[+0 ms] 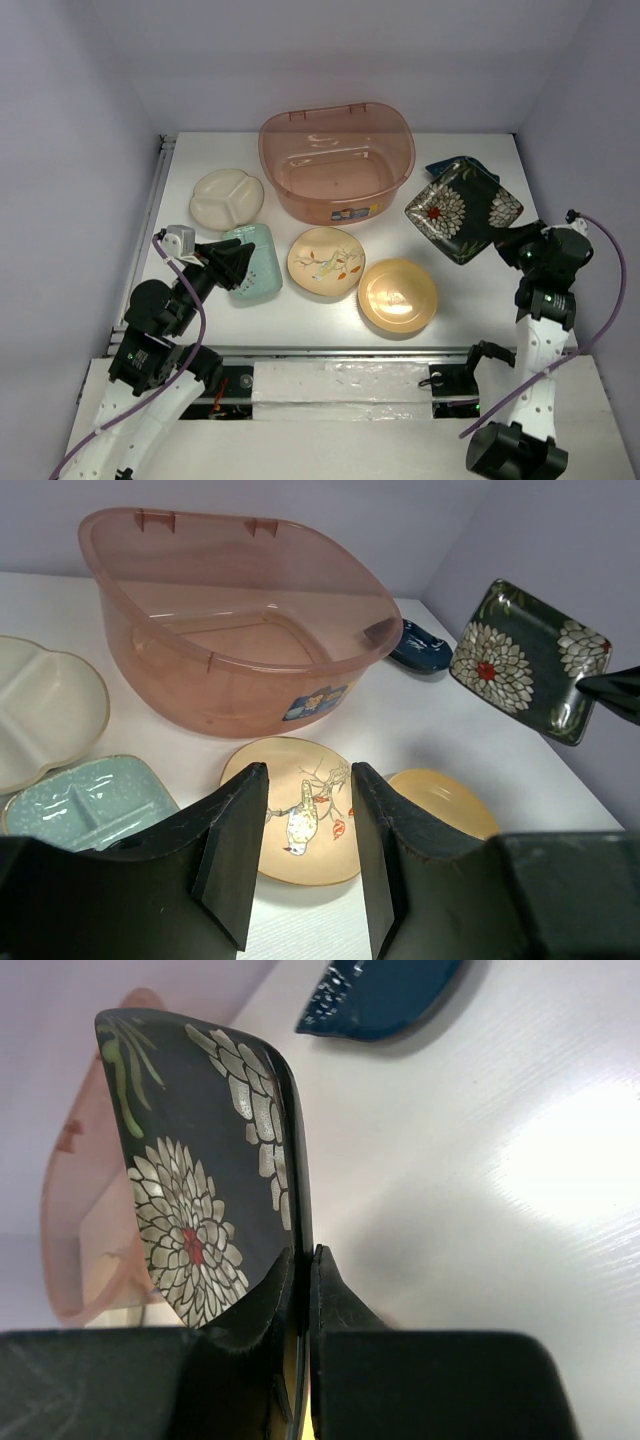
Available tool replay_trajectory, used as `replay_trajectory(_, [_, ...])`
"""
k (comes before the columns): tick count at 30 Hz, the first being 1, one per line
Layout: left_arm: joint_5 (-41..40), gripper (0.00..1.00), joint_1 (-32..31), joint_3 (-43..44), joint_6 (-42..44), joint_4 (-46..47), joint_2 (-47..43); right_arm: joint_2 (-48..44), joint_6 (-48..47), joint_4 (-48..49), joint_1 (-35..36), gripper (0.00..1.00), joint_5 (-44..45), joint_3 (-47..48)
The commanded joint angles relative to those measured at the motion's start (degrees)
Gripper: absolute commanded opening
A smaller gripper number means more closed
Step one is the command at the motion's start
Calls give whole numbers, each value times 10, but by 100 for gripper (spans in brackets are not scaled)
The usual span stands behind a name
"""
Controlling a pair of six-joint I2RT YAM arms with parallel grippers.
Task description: Place the plates into the plastic bin on the countertop
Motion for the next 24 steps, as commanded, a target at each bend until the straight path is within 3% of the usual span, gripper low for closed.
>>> replay_trajectory(1, [-6,35,-4,14,5,16,6,-45,26,34,1,0,-37,75])
replay_trajectory(6, [-7,35,-4,15,6,17,9,-59,53,38,1,0,-93,120])
replay_trajectory(12, [-9,35,-4,14,5,18,14,3,119,134,14,0,-143,151])
replay_trajectory(18, [-10,35,2,13,5,19,23,158,123,189,185,0,-35,265])
replay_trajectory(24, [-17,35,2,13,4,16,30,364,117,217,263,0,5,408])
